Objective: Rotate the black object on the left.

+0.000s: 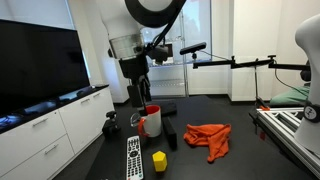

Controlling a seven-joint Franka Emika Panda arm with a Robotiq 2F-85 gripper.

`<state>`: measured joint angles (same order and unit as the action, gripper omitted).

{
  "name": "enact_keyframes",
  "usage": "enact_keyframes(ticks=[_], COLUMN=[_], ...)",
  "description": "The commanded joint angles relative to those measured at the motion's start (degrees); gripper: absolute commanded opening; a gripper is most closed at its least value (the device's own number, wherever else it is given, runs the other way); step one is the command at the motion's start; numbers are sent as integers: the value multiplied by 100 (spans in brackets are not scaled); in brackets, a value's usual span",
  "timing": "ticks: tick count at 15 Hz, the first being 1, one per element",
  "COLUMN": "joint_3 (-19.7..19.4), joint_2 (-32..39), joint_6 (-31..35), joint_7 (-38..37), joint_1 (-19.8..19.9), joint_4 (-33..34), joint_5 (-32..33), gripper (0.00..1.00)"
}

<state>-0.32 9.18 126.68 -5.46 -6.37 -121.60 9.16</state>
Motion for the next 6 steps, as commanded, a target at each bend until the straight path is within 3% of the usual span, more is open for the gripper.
enact_keyframes(ticks=[1,6], joint_3=[92,94], joint_2=[-4,-16], joint_6=[-2,46], joint_7=[-12,-12], joint_1=[89,92], joint_4=[3,-27], joint_5=[14,5], gripper=[100,100])
